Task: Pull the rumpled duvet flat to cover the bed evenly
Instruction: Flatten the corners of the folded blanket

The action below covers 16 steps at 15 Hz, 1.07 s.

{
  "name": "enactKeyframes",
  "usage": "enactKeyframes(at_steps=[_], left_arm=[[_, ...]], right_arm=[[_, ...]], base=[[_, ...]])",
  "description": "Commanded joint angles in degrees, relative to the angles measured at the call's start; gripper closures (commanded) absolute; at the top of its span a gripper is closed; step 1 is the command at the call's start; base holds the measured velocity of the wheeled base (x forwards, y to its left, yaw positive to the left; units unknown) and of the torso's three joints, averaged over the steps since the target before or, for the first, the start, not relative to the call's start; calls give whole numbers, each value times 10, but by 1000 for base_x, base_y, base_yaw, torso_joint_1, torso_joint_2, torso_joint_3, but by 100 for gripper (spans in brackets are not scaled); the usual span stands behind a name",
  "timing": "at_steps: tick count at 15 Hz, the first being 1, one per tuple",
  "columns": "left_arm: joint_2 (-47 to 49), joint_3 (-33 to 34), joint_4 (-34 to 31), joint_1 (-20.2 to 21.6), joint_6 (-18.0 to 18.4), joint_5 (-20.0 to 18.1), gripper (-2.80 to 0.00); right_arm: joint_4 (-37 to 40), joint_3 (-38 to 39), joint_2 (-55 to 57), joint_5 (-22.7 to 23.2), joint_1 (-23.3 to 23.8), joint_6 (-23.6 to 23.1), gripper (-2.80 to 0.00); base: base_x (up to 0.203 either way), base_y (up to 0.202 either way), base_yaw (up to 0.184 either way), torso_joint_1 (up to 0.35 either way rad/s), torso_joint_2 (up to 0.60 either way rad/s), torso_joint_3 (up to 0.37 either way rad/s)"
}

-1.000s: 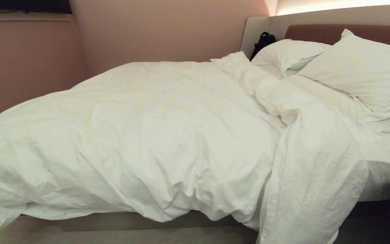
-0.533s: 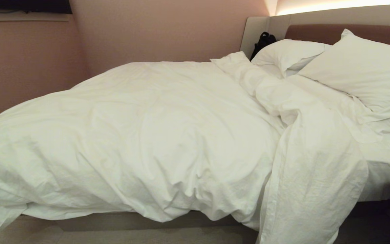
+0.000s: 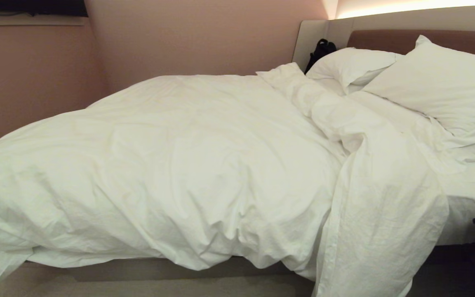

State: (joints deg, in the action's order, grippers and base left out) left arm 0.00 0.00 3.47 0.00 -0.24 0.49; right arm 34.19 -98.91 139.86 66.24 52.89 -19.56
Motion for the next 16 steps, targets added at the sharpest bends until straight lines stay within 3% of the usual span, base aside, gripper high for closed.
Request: enactKeyframes(at_steps=[1,5,8,12,13,16], left_arm=[[0,0,0,0,0,0,0],[0,0,0,0,0,0,0],[0,0,0,0,0,0,0],[0,0,0,0,0,0,0],[0,0,0,0,0,0,0],[0,0,0,0,0,0,0]], right_arm=[[2,-4,-2,5,-2,-1,0],[-1,-42,-24,20,21,0,0],[-4,-116,19,48,21,2,0],[-57,-121,47,53,9,-2,0],[-64,-121,50,54,5,-3,-280],[-58,-119,51,72,-5,-4,-280]], base=[[0,0,0,0,0,0],[0,0,0,0,0,0],[0,0,0,0,0,0],[0,0,0,0,0,0],[0,0,0,0,0,0],[0,0,0,0,0,0]])
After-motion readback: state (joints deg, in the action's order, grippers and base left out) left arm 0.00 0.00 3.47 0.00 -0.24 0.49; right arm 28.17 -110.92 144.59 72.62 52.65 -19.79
